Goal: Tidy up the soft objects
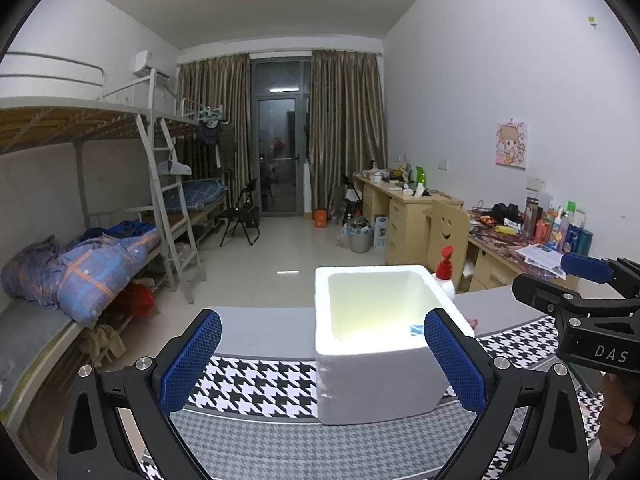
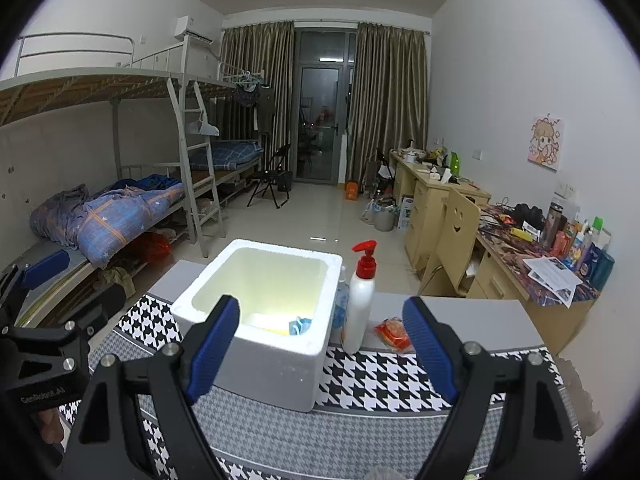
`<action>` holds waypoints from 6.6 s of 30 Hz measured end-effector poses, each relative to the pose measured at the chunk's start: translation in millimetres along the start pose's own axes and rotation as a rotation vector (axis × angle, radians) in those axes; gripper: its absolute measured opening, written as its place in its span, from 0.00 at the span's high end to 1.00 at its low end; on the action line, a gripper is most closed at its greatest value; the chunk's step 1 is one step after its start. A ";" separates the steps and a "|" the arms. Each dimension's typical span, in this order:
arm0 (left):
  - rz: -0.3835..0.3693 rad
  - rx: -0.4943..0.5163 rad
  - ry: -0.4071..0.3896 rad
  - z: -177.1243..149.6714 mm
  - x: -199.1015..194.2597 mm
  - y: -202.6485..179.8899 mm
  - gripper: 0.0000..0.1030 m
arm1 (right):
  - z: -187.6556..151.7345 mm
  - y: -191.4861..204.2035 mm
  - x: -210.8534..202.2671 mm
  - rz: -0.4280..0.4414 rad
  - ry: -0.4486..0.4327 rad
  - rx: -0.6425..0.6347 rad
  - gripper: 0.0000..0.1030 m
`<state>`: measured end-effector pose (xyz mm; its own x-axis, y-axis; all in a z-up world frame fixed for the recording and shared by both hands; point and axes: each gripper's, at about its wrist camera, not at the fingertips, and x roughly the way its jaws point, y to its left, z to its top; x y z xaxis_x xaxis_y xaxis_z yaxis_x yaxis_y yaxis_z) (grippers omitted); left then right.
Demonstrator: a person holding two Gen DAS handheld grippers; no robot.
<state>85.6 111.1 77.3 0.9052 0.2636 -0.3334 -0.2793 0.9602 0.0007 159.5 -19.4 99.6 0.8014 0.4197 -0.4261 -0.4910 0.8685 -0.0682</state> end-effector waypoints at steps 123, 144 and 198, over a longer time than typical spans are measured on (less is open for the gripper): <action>-0.364 0.093 0.105 -99.0 3.3 -161.8 0.01 | -154.9 -142.5 -86.5 -0.338 0.027 0.209 0.11; -0.386 0.141 0.221 -123.4 33.2 -188.4 0.01 | -176.4 -150.6 -65.3 -0.310 0.103 0.221 0.11; -0.467 0.210 0.482 -166.4 68.1 -227.9 0.39 | -232.4 -183.0 -17.2 -0.339 0.301 0.155 0.11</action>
<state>157.5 -105.1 -102.5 0.6587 -0.2046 -0.7241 0.2160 0.9732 -0.0785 156.2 -246.9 -90.2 0.7621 0.0310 -0.6468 -0.1440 0.9820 -0.1225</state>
